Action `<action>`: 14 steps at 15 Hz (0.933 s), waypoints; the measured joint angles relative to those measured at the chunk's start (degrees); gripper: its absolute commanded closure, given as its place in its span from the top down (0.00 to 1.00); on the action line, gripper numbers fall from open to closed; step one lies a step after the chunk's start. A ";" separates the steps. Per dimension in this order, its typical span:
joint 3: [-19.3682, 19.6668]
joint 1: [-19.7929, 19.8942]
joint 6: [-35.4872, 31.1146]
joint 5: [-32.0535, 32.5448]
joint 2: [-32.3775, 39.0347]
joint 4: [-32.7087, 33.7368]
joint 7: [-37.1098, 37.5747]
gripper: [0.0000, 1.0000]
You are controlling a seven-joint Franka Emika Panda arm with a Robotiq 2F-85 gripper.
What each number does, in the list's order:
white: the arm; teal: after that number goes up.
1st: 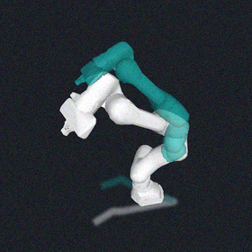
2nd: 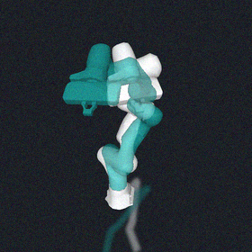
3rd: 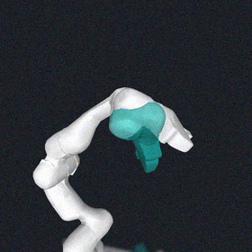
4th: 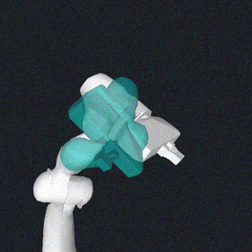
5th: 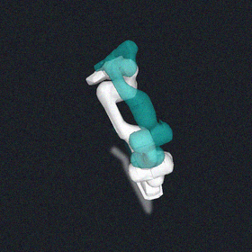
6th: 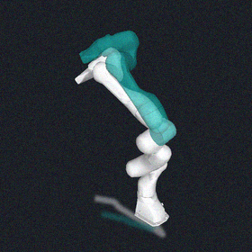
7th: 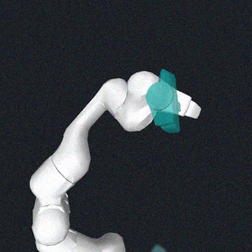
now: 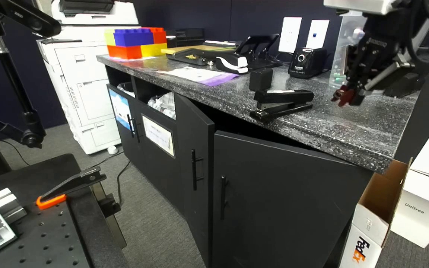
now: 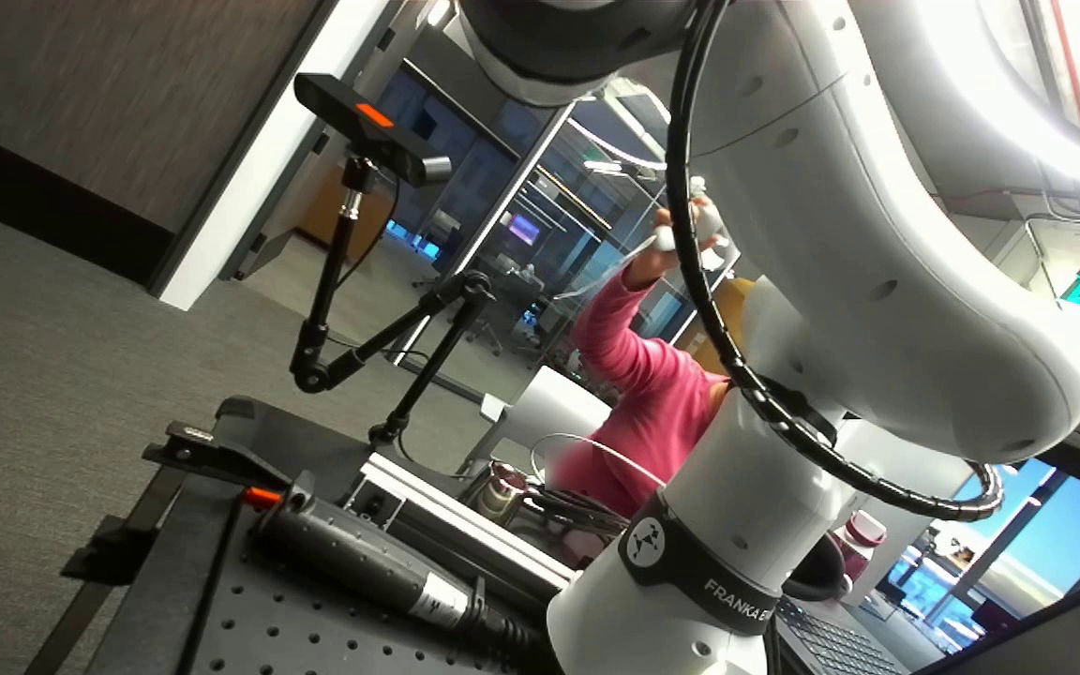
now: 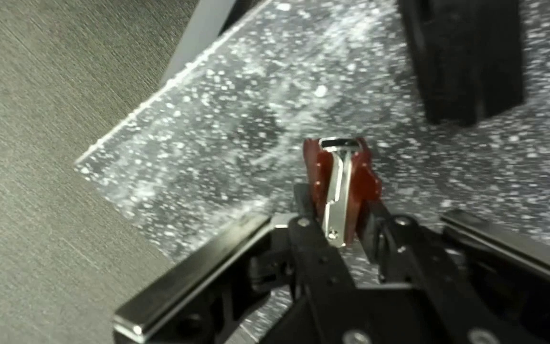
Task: Move the staple remover to the left
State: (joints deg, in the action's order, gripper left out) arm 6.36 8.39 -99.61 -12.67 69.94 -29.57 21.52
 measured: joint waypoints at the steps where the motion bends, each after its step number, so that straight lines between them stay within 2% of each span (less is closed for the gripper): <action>1: -0.01 -1.50 0.00 0.02 -0.83 0.64 0.00 0.06; 6: -1.05 -11.13 0.00 -0.02 -4.76 2.28 -0.33 0.06; 11: -6.42 -21.20 0.78 3.04 -4.66 3.29 -0.17 0.06; 14: -7.92 -26.53 0.70 4.49 -2.44 3.42 -0.08 0.06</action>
State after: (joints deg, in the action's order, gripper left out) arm -1.56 -18.14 -98.91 -8.18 67.50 -26.15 21.44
